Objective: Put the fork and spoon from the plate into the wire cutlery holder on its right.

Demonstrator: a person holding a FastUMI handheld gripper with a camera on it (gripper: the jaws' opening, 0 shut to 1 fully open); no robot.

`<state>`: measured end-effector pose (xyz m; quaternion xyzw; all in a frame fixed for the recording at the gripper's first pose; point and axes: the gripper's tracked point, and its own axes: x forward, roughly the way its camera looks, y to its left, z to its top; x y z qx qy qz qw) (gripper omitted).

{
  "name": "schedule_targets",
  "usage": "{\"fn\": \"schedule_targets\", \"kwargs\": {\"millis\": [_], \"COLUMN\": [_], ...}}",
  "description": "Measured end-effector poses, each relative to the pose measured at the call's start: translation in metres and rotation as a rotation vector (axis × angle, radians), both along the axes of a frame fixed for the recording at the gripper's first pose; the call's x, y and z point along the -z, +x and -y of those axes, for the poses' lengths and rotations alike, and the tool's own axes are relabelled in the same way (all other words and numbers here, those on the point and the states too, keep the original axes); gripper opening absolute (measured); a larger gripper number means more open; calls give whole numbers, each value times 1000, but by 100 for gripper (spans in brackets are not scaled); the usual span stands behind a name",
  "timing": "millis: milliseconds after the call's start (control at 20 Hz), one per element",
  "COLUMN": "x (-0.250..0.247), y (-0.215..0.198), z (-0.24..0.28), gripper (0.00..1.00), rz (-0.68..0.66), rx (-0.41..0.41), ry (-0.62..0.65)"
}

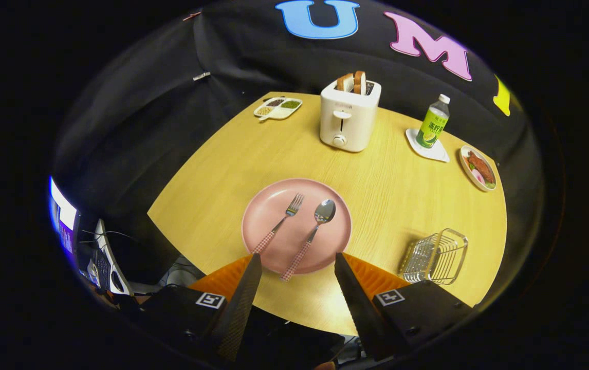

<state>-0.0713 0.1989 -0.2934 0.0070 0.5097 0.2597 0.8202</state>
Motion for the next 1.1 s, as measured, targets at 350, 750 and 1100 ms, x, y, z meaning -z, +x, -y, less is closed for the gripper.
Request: {"fn": "schedule_targets", "kwargs": {"millis": [350,750,1100], "x": [60,107,116], "y": [2,8,14], "z": [-19,-23,-17], "gripper": [85,69,13], "rz": [-90,-191,-248], "rx": [-9,48,105], "ry": [-87,-156,-162]}}
